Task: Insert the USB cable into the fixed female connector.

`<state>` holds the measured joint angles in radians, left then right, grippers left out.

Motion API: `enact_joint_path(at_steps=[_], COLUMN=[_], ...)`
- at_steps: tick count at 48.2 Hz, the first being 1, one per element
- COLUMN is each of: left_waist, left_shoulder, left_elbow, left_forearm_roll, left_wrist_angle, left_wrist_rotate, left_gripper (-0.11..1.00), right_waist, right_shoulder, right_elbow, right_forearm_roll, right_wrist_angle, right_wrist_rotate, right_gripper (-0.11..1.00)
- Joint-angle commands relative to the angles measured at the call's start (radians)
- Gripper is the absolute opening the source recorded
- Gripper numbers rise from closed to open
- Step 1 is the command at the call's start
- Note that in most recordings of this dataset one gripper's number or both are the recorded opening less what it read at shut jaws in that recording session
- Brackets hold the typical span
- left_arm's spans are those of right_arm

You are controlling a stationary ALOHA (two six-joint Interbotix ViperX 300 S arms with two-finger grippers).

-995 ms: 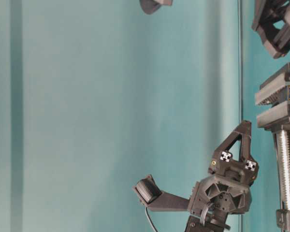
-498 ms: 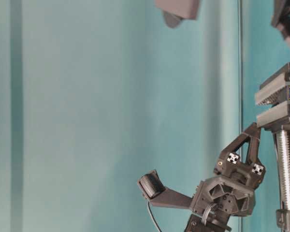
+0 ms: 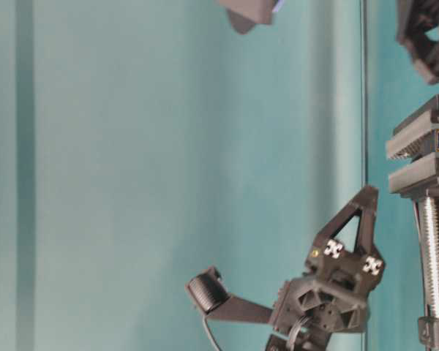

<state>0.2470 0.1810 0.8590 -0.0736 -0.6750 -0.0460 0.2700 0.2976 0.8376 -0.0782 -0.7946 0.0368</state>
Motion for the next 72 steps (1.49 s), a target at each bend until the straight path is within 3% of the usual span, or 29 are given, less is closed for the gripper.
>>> enact_joint_path(at_steps=[1,8,10,14,16,30,42,53,58,66,72], left_waist=[0.002,0.002,0.0,-0.003,-0.003,-0.008,-0.02,-0.089,-0.106,-0.118,-0.126], left_shoulder=[-0.048,-0.071,-0.075,-0.084,-0.091,-0.121,-0.244,-0.396,-0.457,-0.601,-0.726], left_elbow=[0.005,0.021,0.023,0.025,0.025,0.046,0.161,0.241,0.259,0.295,0.337], left_forearm_roll=[0.003,0.005,0.005,0.005,0.006,0.006,0.006,-0.002,-0.008,-0.006,-0.008], left_wrist_angle=[-0.006,-0.011,-0.011,-0.009,-0.009,-0.014,-0.025,-0.012,0.063,0.193,0.212], left_wrist_rotate=[0.015,0.015,0.015,0.015,0.017,0.044,0.054,0.04,0.003,-0.112,-0.143], left_gripper=[0.24,0.59,0.7,0.9,0.95,0.94,0.94,0.96,0.99,0.99,0.99], right_waist=[0.0,0.0,-0.002,0.0,0.0,0.0,0.0,0.0,0.002,0.011,0.012], right_shoulder=[-0.002,0.006,0.011,0.02,0.028,0.115,0.123,0.124,0.126,0.126,0.126], right_elbow=[-0.014,-0.017,-0.018,-0.017,-0.018,-0.021,-0.025,-0.02,-0.023,-0.025,-0.026], right_forearm_roll=[0.005,0.008,0.008,0.006,0.008,0.038,0.038,0.038,0.038,0.04,0.04], right_wrist_angle=[-0.011,-0.014,-0.015,-0.028,-0.041,-0.198,-0.202,-0.201,-0.184,-0.155,-0.153], right_wrist_rotate=[0.005,0.015,0.017,0.017,0.02,0.06,0.061,0.061,0.061,0.061,0.063], right_gripper=[0.29,0.69,0.71,0.65,0.63,0.64,0.63,0.63,0.63,0.63,0.63])
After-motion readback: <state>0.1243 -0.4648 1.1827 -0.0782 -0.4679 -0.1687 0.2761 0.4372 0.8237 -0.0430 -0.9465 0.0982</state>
